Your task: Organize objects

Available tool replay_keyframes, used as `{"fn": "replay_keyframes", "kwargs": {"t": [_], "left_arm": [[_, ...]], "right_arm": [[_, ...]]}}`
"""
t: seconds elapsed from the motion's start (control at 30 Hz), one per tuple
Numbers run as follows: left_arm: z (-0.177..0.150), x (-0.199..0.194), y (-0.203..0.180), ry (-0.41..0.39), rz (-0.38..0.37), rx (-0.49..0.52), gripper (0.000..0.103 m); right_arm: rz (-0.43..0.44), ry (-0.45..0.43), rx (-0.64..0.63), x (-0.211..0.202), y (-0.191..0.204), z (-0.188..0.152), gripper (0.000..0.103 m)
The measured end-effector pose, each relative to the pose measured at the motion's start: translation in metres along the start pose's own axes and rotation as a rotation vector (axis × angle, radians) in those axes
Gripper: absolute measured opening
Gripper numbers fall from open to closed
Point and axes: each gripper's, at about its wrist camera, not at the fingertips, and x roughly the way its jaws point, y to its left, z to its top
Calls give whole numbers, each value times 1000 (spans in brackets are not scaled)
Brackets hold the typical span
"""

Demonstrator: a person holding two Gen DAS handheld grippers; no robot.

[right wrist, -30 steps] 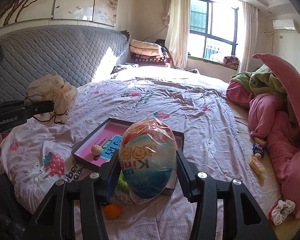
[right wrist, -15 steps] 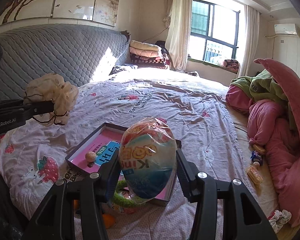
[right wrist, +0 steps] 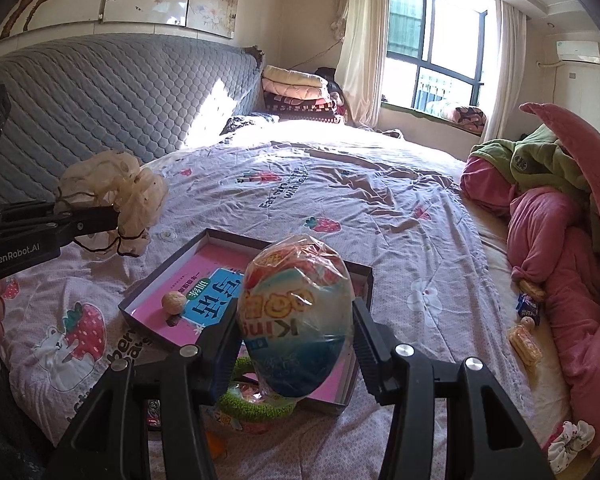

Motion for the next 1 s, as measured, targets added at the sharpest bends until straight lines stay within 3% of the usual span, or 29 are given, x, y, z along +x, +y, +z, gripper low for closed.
{"fn": "replay_keyframes", "kwargs": {"t": [1.0], "left_arm": [[-34, 72, 4, 114, -1, -21, 16]], "right_arm": [[34, 64, 45, 56, -13, -23, 52]]}}
